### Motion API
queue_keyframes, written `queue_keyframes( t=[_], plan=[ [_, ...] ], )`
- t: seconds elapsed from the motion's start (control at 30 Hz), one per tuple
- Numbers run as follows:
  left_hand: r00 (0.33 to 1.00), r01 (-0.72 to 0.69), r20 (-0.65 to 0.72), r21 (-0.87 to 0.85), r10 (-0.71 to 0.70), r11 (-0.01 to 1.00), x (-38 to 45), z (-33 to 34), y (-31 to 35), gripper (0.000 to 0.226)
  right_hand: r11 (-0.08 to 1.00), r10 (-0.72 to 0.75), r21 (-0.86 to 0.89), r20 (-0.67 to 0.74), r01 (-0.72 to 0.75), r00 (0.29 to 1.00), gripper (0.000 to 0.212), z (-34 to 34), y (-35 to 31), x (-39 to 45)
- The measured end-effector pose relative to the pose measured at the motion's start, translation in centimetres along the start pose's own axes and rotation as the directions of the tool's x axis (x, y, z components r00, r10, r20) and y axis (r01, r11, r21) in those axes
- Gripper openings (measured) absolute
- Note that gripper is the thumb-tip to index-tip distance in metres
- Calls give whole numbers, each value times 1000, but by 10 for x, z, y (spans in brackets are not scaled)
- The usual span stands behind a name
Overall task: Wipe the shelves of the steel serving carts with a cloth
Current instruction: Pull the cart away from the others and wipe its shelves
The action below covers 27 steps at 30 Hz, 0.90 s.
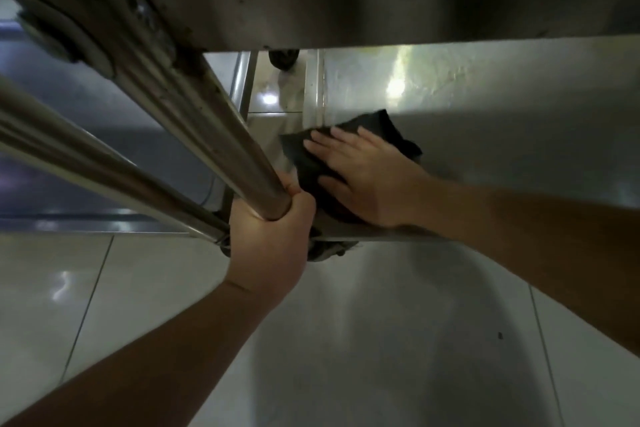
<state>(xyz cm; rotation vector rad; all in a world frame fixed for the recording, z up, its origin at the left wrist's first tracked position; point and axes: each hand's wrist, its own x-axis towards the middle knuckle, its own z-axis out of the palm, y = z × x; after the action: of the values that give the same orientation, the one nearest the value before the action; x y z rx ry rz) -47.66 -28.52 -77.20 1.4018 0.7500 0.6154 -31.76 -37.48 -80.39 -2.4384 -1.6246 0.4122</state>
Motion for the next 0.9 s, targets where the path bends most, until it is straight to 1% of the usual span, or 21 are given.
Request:
queue_keyframes(
  t=[0.1, 0.17, 0.2, 0.27, 0.37, 0.47, 0.53, 0.6, 0.63, 0.7, 0.77, 0.83, 0.9],
  plan=[
    [1000, 22, 22, -14, -22, 1000, -1, 0, 2, 36, 999, -17, -42, 27, 18, 999, 64, 12, -5, -41],
    [999, 39, 13, 23, -39, 999, -2, 2, 6, 51, 999, -20, -43, 46, 22, 999, 66, 19, -7, -56],
    [999, 47, 1, 41, -47, 998, -3, 3, 7, 54, 999, -26, -39, 43, 28, 999, 67, 19, -7, -60],
    [998, 54, -29, 83, -51, 995, -5, 3, 10, 50, 998, -57, -37, 51, 59, 997, 68, 17, -5, -64],
    [997, 30, -70, 170, -18, 985, -9, 5, 17, 34, 992, -112, -55, 63, 116, 992, 69, 12, 4, -75],
    [994, 34, -110, 225, -9, 974, -14, 6, 18, 22, 992, -111, -49, 54, 114, 992, 70, 7, 19, -94],
    [989, 94, -136, 280, -57, 955, -18, 4, 14, 24, 995, -82, -48, 72, 85, 994, 73, 6, 32, -106],
    [985, 129, -155, 397, -72, 909, -25, 0, 7, 22, 996, -58, -56, 61, 62, 996, 72, 6, 48, -121],
    [979, 158, -184, 446, -82, 881, -30, -1, 3, 25, 997, -44, -57, 46, 47, 998, 70, 5, 58, -130],
    [951, 267, -271, 470, -150, 842, -44, 2, -4, 32, 998, -11, -58, 17, 12, 1000, 66, 3, 77, -151],
    [916, 380, -320, 494, -243, 782, -63, 13, -10, 26, 997, 18, -77, -1, -18, 1000, 62, 1, 95, -172],
    [905, 424, -272, 533, -327, 732, -80, 32, -15, 20, 994, 49, -100, -12, -50, 999, 61, -1, 110, -192],
    [913, 402, -180, 550, -366, 732, -93, 58, -12, 17, 991, 81, -104, -20, -83, 996, 61, -4, 123, -210]
  ],
)
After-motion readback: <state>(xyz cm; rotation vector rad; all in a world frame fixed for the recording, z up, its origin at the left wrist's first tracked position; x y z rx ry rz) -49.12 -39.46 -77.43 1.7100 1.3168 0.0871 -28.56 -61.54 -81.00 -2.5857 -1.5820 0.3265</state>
